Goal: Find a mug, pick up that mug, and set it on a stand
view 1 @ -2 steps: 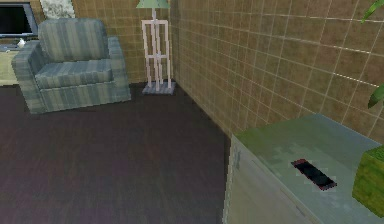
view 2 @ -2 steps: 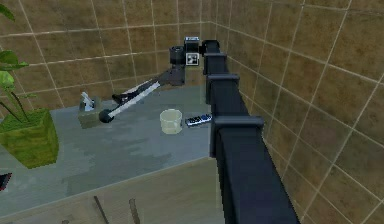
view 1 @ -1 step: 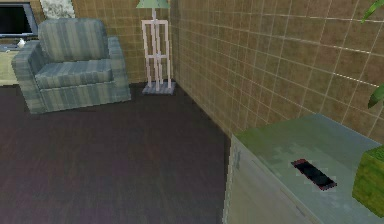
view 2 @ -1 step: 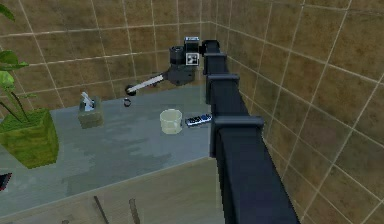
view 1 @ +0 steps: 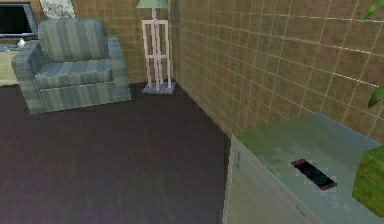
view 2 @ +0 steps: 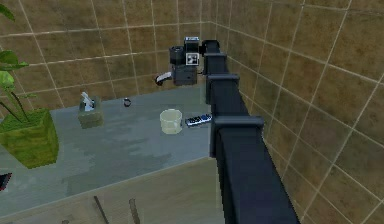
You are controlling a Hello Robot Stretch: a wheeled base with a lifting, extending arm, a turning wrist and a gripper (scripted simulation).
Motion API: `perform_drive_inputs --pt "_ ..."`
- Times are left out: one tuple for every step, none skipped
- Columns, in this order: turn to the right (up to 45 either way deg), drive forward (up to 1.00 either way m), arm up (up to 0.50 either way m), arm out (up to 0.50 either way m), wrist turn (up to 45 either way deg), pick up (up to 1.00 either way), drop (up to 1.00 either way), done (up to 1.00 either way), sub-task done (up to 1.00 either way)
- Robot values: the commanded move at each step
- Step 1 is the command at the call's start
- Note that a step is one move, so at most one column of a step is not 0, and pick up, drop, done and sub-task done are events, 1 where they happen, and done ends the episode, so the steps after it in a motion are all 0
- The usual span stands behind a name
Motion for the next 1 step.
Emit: perform_drive_inputs --pt "0.0 0.00 -0.20 0.00 0.0 0.00 0.00 0.00 0.00"
